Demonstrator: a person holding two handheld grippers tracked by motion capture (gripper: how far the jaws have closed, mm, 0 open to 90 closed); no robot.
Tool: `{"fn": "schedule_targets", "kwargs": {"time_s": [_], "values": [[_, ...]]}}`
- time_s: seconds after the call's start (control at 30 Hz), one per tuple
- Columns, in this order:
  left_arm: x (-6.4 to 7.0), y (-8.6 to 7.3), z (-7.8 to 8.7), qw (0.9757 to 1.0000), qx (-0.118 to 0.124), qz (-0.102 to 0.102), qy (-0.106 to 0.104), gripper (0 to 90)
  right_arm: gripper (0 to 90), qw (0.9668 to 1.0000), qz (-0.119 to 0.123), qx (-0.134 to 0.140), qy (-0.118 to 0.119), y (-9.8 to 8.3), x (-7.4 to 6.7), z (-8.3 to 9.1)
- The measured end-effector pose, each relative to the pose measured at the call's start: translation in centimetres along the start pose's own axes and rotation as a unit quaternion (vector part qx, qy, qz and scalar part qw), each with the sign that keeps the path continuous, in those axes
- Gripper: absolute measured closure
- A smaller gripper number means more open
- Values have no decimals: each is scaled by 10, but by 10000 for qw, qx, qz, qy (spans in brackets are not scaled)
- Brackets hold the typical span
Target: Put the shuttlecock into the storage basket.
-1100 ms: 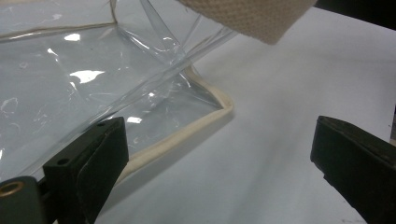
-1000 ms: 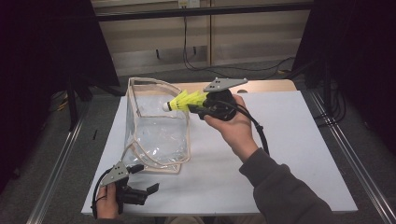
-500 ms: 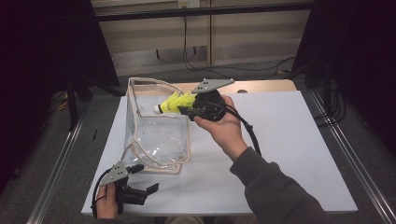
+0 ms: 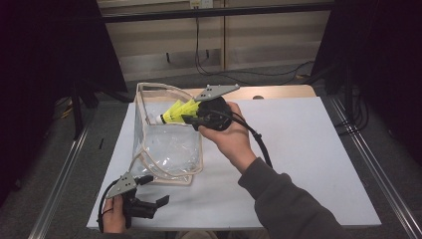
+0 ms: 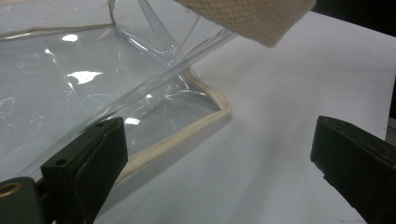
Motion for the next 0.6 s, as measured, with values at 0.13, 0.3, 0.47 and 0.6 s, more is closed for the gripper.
{"fn": "schedule_targets", "kwargs": {"time_s": [0.13, 0.3, 0.47, 0.6], "values": [[0, 0, 0, 10000, 12, 12, 40, 36, 819, 10000, 7, -42, 41, -1, -5, -7], [0, 0, 0, 10000, 9, 16, 33, 36, 820, 9998, 87, -135, 95, -2, -15, -18], [0, 0, 0, 10000, 2, 0, 24, 36, 820, 9996, 119, -248, 89, -6, -20, -29], [1, 0, 0, 10000, 5, 8, 99, 36, 821, 9995, 77, -296, 74, -9, -22, -37]]}}
Point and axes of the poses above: each handheld gripper's, and its own axes: z roughly backward along the jaws, y roughly out of its top, x roughly to its right, the point moved 2 cm from there along -z, roughly forward along the jaws
